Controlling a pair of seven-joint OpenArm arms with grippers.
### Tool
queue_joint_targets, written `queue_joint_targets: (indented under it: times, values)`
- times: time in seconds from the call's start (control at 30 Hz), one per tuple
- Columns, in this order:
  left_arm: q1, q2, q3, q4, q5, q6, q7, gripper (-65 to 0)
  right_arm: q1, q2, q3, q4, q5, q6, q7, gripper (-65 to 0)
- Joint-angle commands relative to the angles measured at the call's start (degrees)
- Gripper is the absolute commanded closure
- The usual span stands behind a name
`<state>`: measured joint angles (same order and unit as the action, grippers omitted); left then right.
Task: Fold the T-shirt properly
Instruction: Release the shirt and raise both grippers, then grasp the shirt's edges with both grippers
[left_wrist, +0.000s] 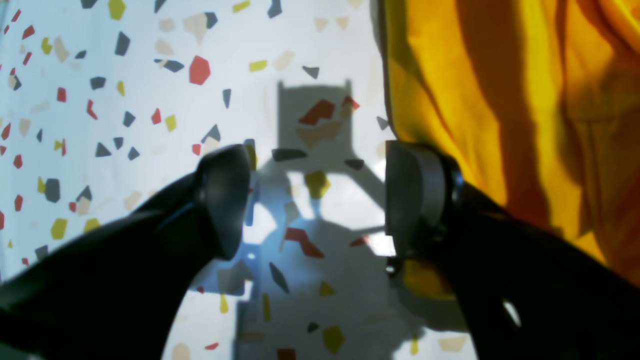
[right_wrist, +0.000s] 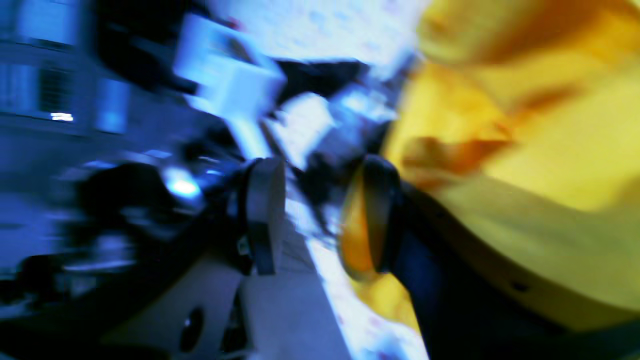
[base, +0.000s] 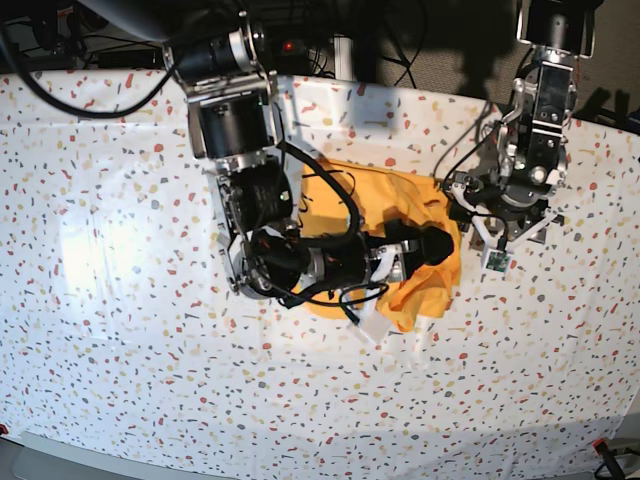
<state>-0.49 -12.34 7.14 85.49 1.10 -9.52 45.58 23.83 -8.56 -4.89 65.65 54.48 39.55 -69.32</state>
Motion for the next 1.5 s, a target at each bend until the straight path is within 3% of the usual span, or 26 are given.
queue_joint_targets:
  times: [0.0, 0.2, 0.33, 0.43, 0.5, 0.67, 0.83, 0.97, 1.03, 1.2, 1.37, 1.47]
  values:
    - [0.35, -0.24, 0.09, -0.37, 0.81, -0.76, 4.92, -41.7, 2.29, -0.44, -0.02, 1.01, 3.45, 0.45, 0.42, -26.0]
    - [0.33, -0.26, 0.09, -0.37, 1.57, -0.76, 4.92, -41.7, 4.94, -0.44, -0.02, 0.98, 13.92, 0.45, -4.15, -26.0]
    - [0.31, -0.46, 0.09, -0.37, 6.86, -0.72, 4.9, -41.7, 7.23, -0.44, 0.0, 1.01, 20.39, 0.45, -8.04, -26.0]
    - [0.15, -2.16, 0.09, -0.37, 7.91, -0.63, 5.11, -41.7, 9.64, -0.44, 0.0, 1.01, 22.14, 0.45, -8.13, -26.1]
    - [-0.02, -3.76, 0.09, -0.31, 8.22, 1.22, 5.55, -41.7, 11.43, -0.44, 0.04, 1.01, 21.7, 0.45, -8.13, -26.0]
    - [-0.81, -8.63, 0.09, -0.26, 14.51, 8.15, 6.75, -41.7, 15.5, -0.44, 0.96, 1.01, 10.21, 0.45, -4.15, -26.0]
    - [-2.01, -13.55, 0.09, 0.28, 16.9, 14.95, 6.88, -41.7, 17.09, -0.44, 3.69, 1.01, -13.53, 0.45, 10.03, -26.0]
    - [-3.32, -15.72, 0.09, 4.52, 16.9, 17.33, 6.88, -41.7, 16.92, -0.44, 6.19, 0.98, -28.0, 0.45, 14.53, -26.0]
    - [-3.67, -16.35, 0.09, 8.24, 16.9, 17.53, 6.75, -41.7, 16.74, -0.22, 6.38, 0.98, -29.0, 0.45, 14.64, -26.0]
    - [-3.5, -16.39, 0.09, 21.18, 14.75, 17.51, 6.99, -41.7, 16.55, 4.92, 6.38, 0.98, -28.98, 0.45, 13.7, -26.0]
    - [-3.13, -16.28, 0.09, 33.0, 3.15, 17.4, 8.57, -41.7, 15.5, 9.31, 6.36, 0.98, -28.7, 0.45, 13.62, -26.0]
    - [-2.43, -14.71, 0.09, 34.45, -1.64, 13.68, 7.96, -41.7, 14.1, 10.67, 6.38, 0.98, -28.35, 0.45, 13.64, -26.0]
